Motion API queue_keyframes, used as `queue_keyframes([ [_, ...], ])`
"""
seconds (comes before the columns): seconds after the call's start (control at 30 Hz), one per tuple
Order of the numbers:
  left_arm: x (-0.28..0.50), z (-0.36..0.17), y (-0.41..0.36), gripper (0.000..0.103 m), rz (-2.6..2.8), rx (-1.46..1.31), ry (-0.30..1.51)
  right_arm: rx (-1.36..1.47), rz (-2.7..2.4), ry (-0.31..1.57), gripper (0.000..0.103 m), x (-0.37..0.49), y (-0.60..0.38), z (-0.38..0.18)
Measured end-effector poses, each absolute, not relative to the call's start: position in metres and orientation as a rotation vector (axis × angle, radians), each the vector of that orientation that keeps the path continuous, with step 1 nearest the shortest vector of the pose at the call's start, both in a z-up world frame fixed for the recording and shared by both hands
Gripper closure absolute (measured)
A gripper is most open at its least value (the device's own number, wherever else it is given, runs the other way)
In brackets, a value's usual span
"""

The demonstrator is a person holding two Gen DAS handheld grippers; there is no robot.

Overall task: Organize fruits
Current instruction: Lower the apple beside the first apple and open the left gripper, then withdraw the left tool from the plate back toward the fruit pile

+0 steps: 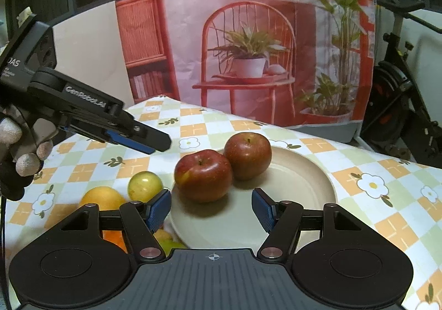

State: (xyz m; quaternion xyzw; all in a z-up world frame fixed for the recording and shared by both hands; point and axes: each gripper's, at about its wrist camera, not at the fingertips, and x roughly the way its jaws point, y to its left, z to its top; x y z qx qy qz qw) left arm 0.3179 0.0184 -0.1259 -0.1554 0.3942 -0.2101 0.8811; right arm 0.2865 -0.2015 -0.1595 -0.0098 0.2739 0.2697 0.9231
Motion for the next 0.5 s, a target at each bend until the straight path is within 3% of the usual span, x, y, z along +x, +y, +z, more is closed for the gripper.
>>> queue_keyframes([
  [0.5,0.229,-0.099,0.027,0.065,-0.406,-0.225,0.691,0.028,0.497,0.526,0.042,0.209,-0.207,-0.163],
])
